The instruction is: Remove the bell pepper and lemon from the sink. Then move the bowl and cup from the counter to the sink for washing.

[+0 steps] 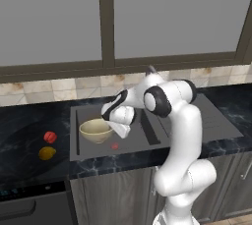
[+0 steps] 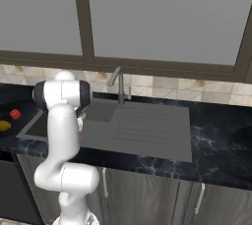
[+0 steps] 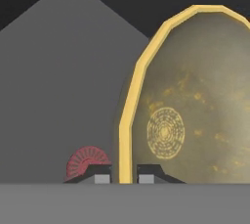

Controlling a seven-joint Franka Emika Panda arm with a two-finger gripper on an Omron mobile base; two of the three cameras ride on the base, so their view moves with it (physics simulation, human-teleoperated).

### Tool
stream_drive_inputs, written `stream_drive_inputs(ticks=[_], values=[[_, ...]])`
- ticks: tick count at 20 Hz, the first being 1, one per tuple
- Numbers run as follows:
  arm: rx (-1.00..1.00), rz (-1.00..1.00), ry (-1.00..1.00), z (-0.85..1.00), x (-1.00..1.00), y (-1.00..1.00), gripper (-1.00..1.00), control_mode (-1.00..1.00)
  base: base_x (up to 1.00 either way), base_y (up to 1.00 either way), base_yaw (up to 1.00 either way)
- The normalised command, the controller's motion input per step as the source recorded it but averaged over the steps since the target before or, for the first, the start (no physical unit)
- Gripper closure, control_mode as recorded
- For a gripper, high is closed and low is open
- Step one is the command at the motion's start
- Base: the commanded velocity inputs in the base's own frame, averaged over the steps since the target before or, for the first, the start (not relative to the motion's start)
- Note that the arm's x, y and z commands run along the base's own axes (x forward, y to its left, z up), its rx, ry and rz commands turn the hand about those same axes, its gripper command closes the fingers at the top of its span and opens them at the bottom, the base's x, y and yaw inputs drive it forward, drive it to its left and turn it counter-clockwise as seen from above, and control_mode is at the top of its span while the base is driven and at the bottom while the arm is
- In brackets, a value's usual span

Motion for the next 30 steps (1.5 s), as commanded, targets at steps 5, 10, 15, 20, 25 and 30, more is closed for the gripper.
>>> stream_drive_inputs(ticks=[5, 10, 15, 20, 25, 30], values=[[0.0, 0.0, 0.0, -0.38, 0.32, 0.16, 1.0, -1.0, 0.0, 0.0, 0.0], [0.0, 0.0, -0.03, -0.34, 0.32, 0.16, 1.0, -1.0, 0.0, 0.0, 0.0], [0.02, 0.01, -0.04, -0.24, 0.24, 0.14, 1.0, -1.0, 0.0, 0.0, 0.0], [0.04, 0.0, -0.01, -0.05, 0.19, 0.1, 1.0, -1.0, 0.0, 0.0, 0.0], [0.01, 0.0, 0.0, 0.0, 0.15, 0.05, 1.0, -1.0, 0.0, 0.0, 0.0], [0.0, 0.0, 0.0, 0.05, 0.08, 0.04, 1.0, -1.0, 0.0, 0.0, 0.0]])
